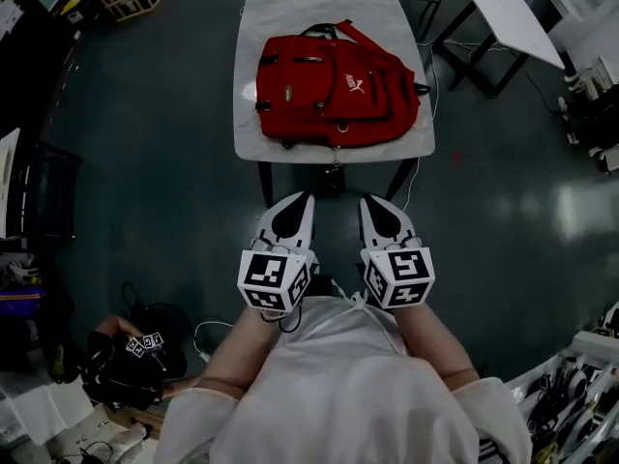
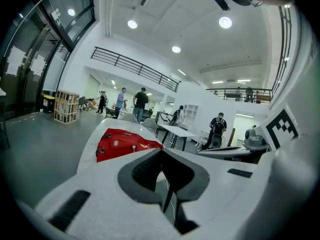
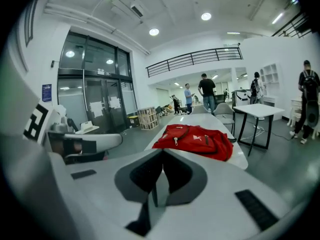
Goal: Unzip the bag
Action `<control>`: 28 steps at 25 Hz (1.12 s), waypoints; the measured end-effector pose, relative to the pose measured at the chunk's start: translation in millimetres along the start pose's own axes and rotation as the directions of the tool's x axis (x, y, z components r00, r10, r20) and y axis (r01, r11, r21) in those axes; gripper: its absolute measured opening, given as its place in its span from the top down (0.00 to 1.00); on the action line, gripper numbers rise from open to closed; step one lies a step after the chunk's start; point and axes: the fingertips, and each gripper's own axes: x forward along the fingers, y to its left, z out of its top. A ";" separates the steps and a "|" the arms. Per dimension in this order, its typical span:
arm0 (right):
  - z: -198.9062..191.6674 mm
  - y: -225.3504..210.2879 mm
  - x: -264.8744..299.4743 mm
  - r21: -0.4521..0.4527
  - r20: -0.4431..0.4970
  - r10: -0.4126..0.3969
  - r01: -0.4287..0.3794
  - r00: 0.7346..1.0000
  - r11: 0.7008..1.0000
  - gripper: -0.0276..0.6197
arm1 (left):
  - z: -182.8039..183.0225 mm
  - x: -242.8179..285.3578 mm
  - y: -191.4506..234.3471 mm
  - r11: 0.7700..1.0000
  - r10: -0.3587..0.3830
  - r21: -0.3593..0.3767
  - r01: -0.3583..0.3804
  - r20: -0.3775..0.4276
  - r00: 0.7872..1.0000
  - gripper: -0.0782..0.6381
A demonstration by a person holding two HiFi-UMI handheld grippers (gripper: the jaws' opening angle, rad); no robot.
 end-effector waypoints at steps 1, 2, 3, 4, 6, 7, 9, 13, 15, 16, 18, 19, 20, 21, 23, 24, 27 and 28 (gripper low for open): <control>0.9 -1.0 10.5 0.010 -0.010 -0.012 0.012 1.000 1.000 0.91 | -0.4 7.1 9.4 1.000 -0.006 -0.002 0.006 -0.011 1.000 0.86; 0.5 -2.8 20.7 0.018 -0.022 -0.023 0.024 1.000 1.000 0.91 | -2.0 14.2 18.0 1.000 -0.011 -0.004 0.011 -0.023 1.000 0.86; -1.6 -5.4 30.6 0.023 -0.037 -0.034 0.035 0.999 0.999 0.91 | -4.7 21.3 25.7 1.000 -0.014 -0.008 0.014 -0.035 0.999 0.86; -5.3 -8.8 39.8 0.024 -0.056 -0.045 0.046 0.997 0.999 0.91 | -8.3 28.0 32.2 1.000 -0.018 -0.014 0.018 -0.047 0.999 0.86; -16.6 -17.2 55.8 0.022 -0.104 -0.066 0.069 0.992 0.997 0.91 | -17.1 39.4 41.6 0.999 -0.030 -0.038 0.027 -0.073 0.997 0.86; -22.9 -21.8 63.0 0.023 -0.128 -0.075 0.078 0.989 0.997 0.91 | -21.8 44.5 45.3 0.998 -0.037 -0.054 0.032 -0.087 0.996 0.86; -35.1 -32.4 78.3 0.032 -0.173 -0.084 0.091 0.981 0.995 0.91 | -31.5 56.7 52.9 0.996 -0.043 -0.077 0.034 -0.113 0.993 0.86; -52.4 -54.5 109.2 0.067 -0.234 -0.070 0.088 0.970 0.994 0.91 | -55.5 89.0 69.2 0.998 -0.022 -0.054 0.013 -0.172 0.985 0.86; -60.8 -58.6 122.3 0.074 -0.268 -0.044 0.066 0.962 0.995 0.91 | -67.2 102.8 76.1 0.999 -0.006 -0.040 -0.003 -0.208 0.978 0.86; -65.1 -59.7 129.5 0.074 -0.288 -0.027 0.050 0.957 0.996 0.91 | -72.2 110.3 79.3 0.999 0.001 -0.035 -0.010 -0.223 0.975 0.86; -73.0 -63.6 146.9 0.077 -0.323 0.008 0.018 0.947 0.997 0.91 | -81.5 127.5 85.6 0.999 0.005 -0.039 -0.015 -0.247 0.969 0.86; -77.1 -67.2 157.0 0.079 -0.337 0.022 0.005 0.941 0.997 0.91 | -86.1 137.1 88.4 0.999 0.001 -0.050 -0.014 -0.254 0.967 0.86; -81.7 -71.6 167.2 0.081 -0.353 0.033 -0.005 0.935 0.997 0.91 | -90.6 146.6 90.9 0.998 -0.005 -0.062 -0.011 -0.260 0.966 0.86; -87.4 -76.1 176.5 0.086 -0.371 0.043 -0.012 0.928 0.996 0.91 | -94.8 155.4 92.9 0.998 -0.011 -0.069 -0.008 -0.263 0.965 0.86; -101.3 -82.1 190.5 0.101 -0.412 0.061 -0.021 0.909 0.995 0.91 | -103.5 169.1 96.2 0.998 -0.011 -0.056 -0.004 -0.269 0.963 0.86; -108.3 -83.7 196.0 0.110 -0.432 0.071 -0.026 0.899 0.994 0.91 | -108.0 174.8 98.4 0.999 -0.006 -0.041 -0.005 -0.271 0.962 0.86; -120.9 -88.3 212.2 0.131 -0.472 0.098 -0.040 0.876 0.991 0.91 | -120.9 195.3 109.6 1.000 0.022 -0.005 -0.024 -0.266 0.964 0.86; -123.1 -89.8 217.5 0.134 -0.478 0.103 -0.044 0.872 0.990 0.91 | -124.9 202.3 113.8 1.000 0.030 0.004 -0.030 -0.265 0.964 0.86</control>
